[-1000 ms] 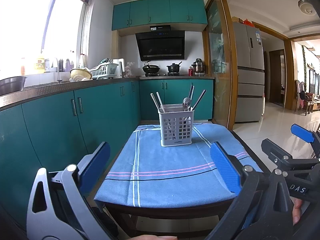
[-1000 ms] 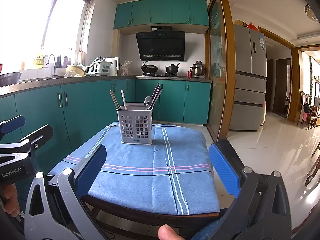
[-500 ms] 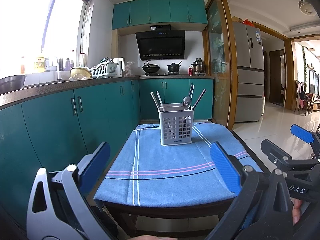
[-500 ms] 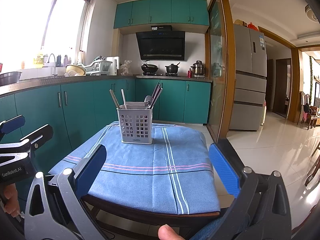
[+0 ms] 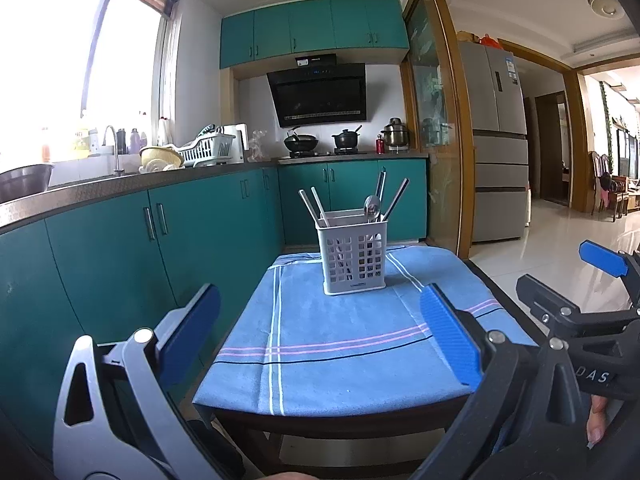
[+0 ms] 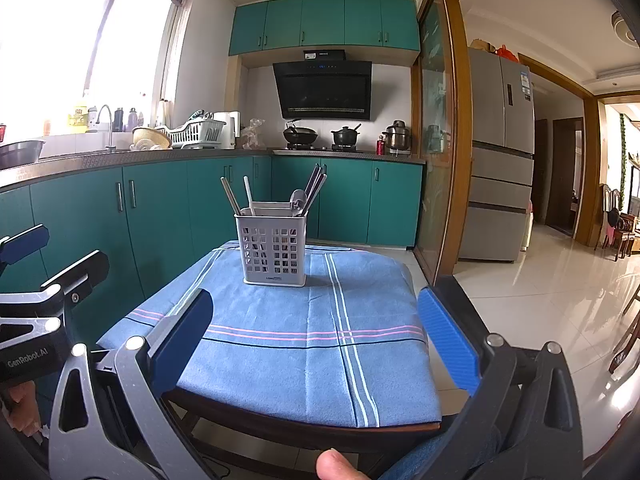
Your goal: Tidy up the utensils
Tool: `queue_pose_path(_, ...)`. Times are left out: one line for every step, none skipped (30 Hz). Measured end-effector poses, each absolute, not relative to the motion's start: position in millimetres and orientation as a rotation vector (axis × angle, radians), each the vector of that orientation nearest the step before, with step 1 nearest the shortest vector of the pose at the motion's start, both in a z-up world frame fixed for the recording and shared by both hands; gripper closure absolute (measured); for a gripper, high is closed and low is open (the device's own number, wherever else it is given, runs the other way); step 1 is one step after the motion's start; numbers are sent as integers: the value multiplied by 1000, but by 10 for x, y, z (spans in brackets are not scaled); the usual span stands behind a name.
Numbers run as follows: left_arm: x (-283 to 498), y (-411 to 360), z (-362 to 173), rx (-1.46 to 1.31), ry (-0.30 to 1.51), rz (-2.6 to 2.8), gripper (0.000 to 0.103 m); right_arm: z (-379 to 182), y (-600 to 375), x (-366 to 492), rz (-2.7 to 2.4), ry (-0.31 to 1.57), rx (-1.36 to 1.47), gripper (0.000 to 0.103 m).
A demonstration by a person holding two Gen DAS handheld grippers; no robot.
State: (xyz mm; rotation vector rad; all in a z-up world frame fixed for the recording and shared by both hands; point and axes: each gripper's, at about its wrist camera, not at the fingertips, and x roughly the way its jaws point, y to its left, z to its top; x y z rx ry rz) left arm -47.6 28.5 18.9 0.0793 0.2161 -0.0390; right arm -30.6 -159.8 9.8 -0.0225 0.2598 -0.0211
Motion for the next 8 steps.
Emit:
queue_pose_path(-463, 297, 189, 74, 219, -41, 4, 99, -1601, -306, -21, 260, -22, 3)
queue_pose_path(-450, 316, 198, 68, 223, -45, 4, 99, -1603, -305, -21, 260, -23, 3)
queue_pose_path(-448, 324, 198, 60, 227, -46, 4, 98, -1605, -307, -21, 260, -23, 3)
queue_pose_path(-444, 330, 195, 54, 230, -47, 4, 97, -1607, -308, -20, 260, -22, 3)
queue_pose_path(-440, 336, 193, 49, 233, -47, 4, 99, -1608, -306, -20, 260, -23, 3)
queue_pose_path(-435, 337, 187, 47, 234, -47, 4, 96, -1609, -309, -20, 261, -22, 3)
queue_pose_path(-433, 338, 185, 45, 235, -47, 4, 96, -1609, -310, -20, 260, -22, 3)
queue_pose_path(-432, 332, 181, 44, 236, -47, 4, 97, -1610, -311, -20, 260, -22, 3)
